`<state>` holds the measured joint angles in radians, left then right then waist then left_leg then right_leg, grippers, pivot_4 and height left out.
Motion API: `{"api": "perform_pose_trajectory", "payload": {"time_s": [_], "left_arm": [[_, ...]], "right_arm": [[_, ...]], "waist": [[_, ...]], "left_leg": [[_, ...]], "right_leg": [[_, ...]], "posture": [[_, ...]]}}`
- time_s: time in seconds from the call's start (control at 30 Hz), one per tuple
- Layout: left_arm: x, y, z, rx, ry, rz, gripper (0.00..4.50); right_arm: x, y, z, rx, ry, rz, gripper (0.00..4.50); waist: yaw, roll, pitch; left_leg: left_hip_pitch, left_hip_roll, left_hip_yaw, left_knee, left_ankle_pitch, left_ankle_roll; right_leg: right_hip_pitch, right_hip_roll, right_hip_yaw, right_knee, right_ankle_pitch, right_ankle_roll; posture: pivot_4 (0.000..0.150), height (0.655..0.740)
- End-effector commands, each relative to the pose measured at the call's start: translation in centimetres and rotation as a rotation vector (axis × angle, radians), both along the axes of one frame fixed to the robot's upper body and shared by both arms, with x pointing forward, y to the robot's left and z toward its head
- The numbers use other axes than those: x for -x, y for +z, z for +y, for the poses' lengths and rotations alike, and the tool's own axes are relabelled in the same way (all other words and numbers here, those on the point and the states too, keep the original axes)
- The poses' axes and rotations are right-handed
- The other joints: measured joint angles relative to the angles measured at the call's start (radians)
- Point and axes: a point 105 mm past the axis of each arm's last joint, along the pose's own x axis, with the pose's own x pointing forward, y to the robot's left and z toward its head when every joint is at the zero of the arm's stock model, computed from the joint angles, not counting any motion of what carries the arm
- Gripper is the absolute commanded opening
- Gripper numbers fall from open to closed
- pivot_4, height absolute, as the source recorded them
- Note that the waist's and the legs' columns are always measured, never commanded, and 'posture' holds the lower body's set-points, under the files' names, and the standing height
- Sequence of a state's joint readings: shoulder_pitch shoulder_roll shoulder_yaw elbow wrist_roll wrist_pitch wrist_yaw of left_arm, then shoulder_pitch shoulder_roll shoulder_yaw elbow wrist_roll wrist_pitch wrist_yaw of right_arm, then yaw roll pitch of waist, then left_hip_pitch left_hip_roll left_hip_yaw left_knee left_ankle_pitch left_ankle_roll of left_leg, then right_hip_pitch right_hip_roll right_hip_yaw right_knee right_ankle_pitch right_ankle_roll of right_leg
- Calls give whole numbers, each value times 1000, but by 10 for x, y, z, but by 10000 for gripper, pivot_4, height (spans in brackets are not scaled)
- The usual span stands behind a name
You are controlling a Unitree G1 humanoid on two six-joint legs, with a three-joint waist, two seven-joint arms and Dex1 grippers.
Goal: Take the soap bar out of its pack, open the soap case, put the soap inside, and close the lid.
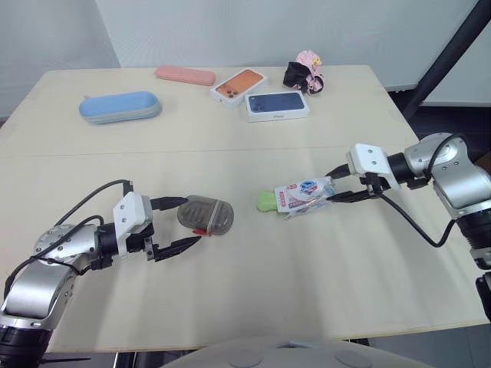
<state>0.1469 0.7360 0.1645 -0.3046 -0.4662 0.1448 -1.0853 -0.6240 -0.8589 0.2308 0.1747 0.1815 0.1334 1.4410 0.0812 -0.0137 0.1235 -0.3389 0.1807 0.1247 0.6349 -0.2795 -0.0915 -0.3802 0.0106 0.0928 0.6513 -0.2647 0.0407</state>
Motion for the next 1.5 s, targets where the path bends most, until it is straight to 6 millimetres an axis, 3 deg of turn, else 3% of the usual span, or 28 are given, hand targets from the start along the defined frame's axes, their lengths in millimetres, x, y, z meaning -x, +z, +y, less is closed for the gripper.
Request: {"api": "perform_pose_trajectory", "payload": {"time_s": [0.03,0.37,0.53,0.67,0.87,0.97,1.1,1.23,1.5], "left_arm": [[-1,4,1,-10,-12,-23,45000],[-4,6,2,-10,-27,-21,45000],[-5,11,-4,49,-16,-27,45000],[-4,20,-9,121,-6,-22,45000],[-4,29,-11,170,-3,-7,45000],[-6,34,-12,189,4,-19,45000],[-6,37,-14,198,1,-27,45000],[-4,37,-15,189,-6,-30,45000],[-3,38,-15,187,-5,-31,45000]], "right_arm": [[-7,25,-18,-48,-67,-45,23695],[-14,33,-55,-247,-271,-7,23695],[-36,27,-67,-456,-576,-153,23695],[-39,10,-75,-545,-850,-248,23695],[-20,-12,-70,-568,-1072,-298,23695],[-20,-25,-78,-552,-1224,-286,23695],[-19,-32,-77,-511,-1260,-276,23695],[-19,-42,-88,-501,-1356,-229,23695],[-14,-53,-82,-486,-1342,-155,23695]], "waist": [[1,0,0],[12,0,0],[15,-1,-1],[26,-1,-1],[30,0,-1],[21,0,-1],[7,0,-1],[-1,0,-1],[0,0,-1]], "left_leg": [[0,0,0,0,0,0],[-1,0,0,2,0,0],[-2,1,0,4,0,0],[-2,1,0,4,0,0],[-1,0,0,2,0,0],[1,0,0,-1,1,-2],[2,-1,0,-6,3,-4],[2,-1,0,-8,3,-4],[3,-1,0,-8,3,-4]], "right_leg": [[0,0,0,0,0,0],[0,0,0,0,0,0],[0,0,0,1,0,-1],[0,0,1,1,0,-1],[0,-1,-2,-1,0,0],[0,-1,-2,-4,0,0],[0,-1,-2,-4,0,0],[1,0,-1,-4,0,0],[1,-1,-2,-4,0,0]], "posture": [[1500,7400],[1500,7400],[1500,7400],[1500,7400],[1500,7400],[1500,7400],[1500,7400],[1500,7400],[1500,7400]]}}
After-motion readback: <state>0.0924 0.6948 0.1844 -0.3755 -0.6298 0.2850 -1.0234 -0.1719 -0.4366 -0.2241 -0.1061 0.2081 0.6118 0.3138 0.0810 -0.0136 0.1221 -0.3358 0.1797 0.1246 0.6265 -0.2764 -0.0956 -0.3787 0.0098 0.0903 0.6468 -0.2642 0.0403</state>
